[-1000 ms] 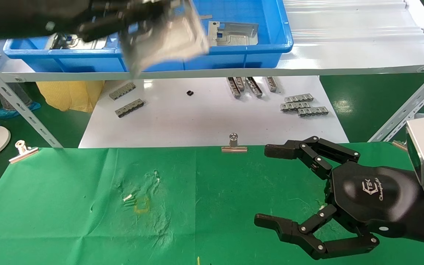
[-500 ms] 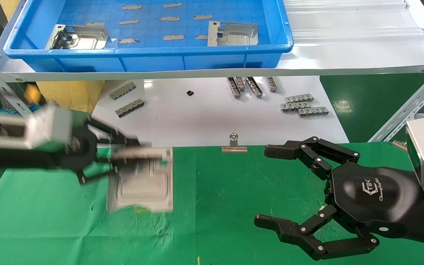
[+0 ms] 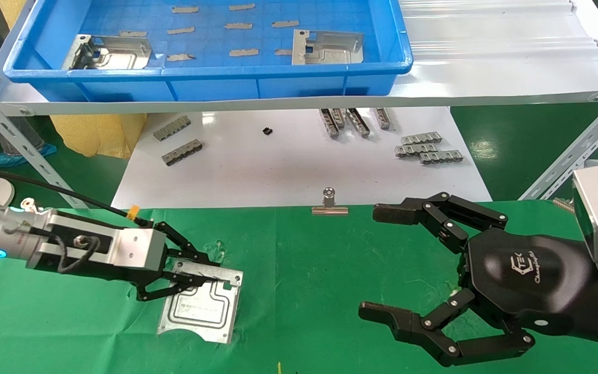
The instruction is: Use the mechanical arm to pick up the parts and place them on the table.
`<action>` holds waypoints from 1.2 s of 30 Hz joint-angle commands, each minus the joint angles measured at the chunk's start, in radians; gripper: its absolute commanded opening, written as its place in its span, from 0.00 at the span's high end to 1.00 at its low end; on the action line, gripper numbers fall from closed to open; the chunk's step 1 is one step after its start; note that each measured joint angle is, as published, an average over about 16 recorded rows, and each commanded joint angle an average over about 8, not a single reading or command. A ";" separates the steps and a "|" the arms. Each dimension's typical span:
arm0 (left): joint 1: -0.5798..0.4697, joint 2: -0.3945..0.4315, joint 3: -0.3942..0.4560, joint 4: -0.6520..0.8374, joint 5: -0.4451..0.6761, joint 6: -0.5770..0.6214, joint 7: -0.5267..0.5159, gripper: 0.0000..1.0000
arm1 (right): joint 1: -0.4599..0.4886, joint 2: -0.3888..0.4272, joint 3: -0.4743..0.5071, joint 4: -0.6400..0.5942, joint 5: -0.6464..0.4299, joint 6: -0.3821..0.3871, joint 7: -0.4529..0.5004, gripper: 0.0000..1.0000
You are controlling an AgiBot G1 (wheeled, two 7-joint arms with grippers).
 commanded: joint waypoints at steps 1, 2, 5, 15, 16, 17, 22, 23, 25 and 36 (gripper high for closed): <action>-0.004 0.019 0.009 0.042 0.011 0.001 0.020 0.10 | 0.000 0.000 0.000 0.000 0.000 0.000 0.000 0.00; -0.007 0.024 0.011 0.058 0.015 -0.008 0.028 0.01 | 0.000 0.000 0.000 0.000 0.000 0.000 0.000 0.00; -0.015 0.039 0.013 0.103 0.021 -0.037 0.043 0.00 | 0.000 0.000 0.000 0.000 0.000 0.000 0.000 0.00; -0.022 0.062 -0.004 0.195 -0.004 -0.013 0.055 0.00 | 0.000 0.000 0.000 0.000 0.000 0.000 0.000 0.00; -0.022 0.060 -0.009 0.202 -0.011 -0.001 0.051 0.00 | 0.000 0.000 0.000 0.000 0.000 0.000 0.000 0.00; -0.023 0.058 -0.015 0.210 -0.020 0.011 0.045 0.00 | 0.000 0.000 0.000 0.000 0.000 0.000 0.000 0.00; -0.005 0.039 -0.060 0.254 -0.088 0.054 -0.009 0.00 | 0.000 0.000 0.000 0.000 0.000 0.000 0.000 0.00; 0.002 0.035 -0.071 0.262 -0.103 0.058 -0.023 0.00 | 0.000 0.000 0.000 0.000 0.000 0.000 0.000 0.00; 0.015 0.027 -0.089 0.277 -0.129 0.062 -0.050 0.00 | 0.000 0.000 0.000 0.000 0.000 0.000 0.000 0.00; 0.046 0.012 -0.124 0.305 -0.179 0.069 -0.097 0.00 | 0.000 0.000 0.000 0.000 0.000 0.000 0.000 0.00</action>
